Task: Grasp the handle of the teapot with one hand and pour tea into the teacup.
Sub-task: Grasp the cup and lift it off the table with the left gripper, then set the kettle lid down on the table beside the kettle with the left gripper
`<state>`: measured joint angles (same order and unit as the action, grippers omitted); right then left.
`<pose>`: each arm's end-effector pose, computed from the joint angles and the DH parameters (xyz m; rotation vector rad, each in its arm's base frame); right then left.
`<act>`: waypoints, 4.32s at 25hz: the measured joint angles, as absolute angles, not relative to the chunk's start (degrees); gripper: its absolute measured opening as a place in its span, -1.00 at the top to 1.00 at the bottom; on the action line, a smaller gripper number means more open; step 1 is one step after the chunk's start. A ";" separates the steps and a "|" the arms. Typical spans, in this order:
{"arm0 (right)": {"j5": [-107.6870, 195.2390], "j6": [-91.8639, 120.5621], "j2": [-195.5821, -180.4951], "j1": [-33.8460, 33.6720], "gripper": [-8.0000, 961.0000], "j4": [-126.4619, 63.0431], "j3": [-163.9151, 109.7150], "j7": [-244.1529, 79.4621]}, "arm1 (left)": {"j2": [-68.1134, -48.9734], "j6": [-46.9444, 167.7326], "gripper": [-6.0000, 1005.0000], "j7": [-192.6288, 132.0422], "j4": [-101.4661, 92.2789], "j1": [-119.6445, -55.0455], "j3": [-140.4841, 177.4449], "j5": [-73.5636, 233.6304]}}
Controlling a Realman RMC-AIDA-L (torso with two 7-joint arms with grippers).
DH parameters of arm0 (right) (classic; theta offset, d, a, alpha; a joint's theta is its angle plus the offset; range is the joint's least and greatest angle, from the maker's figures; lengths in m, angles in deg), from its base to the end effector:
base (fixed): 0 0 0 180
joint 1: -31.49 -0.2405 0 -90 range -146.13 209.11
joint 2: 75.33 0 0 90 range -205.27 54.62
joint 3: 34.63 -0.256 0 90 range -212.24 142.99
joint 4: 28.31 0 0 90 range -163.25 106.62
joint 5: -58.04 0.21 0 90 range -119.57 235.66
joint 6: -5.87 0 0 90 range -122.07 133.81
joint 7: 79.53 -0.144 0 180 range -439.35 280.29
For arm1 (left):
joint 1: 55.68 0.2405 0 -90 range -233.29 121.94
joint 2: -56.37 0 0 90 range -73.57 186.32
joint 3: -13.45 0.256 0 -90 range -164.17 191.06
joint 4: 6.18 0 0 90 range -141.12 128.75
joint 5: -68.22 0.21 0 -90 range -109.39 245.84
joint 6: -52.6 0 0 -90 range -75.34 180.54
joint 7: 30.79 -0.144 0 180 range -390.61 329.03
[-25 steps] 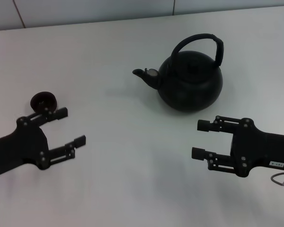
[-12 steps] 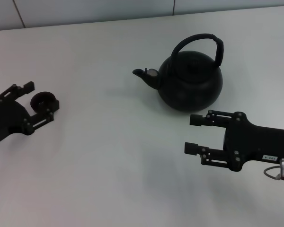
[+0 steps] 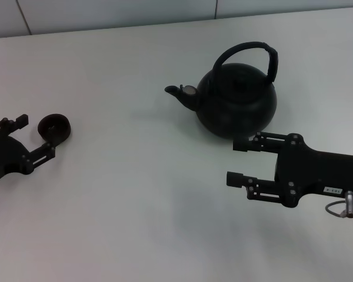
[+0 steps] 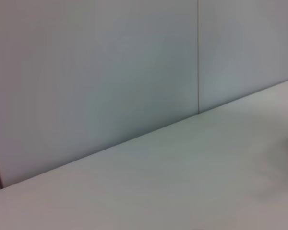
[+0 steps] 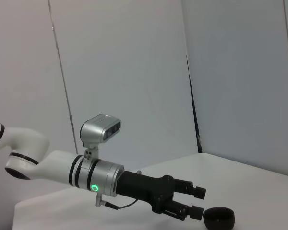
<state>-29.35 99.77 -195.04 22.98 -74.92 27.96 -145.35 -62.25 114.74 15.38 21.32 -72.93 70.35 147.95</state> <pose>0.2759 0.2427 -0.0029 -2.6519 0.3886 0.9544 -0.3439 0.3084 -0.0160 -2.2505 -0.4871 -0.4822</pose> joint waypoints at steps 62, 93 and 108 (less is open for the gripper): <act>-28.70 100.11 -194.87 23.00 -0.28 -74.90 28.21 -146.33 | -62.45 105.98 -0.38 14.29 17.63 -78.62 74.74 147.97; -28.70 100.28 -194.85 22.60 -0.25 -74.88 28.57 -146.33 | -62.71 112.34 -0.39 15.00 17.68 -82.84 87.53 147.94; -28.90 100.28 -194.80 22.52 -0.23 -74.90 28.65 -146.33 | -62.71 110.56 -0.39 15.17 16.74 -83.28 90.50 147.93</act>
<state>-28.90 100.28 -194.80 22.52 -74.90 28.65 -146.33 -62.71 110.56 15.17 16.74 -83.28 90.50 147.93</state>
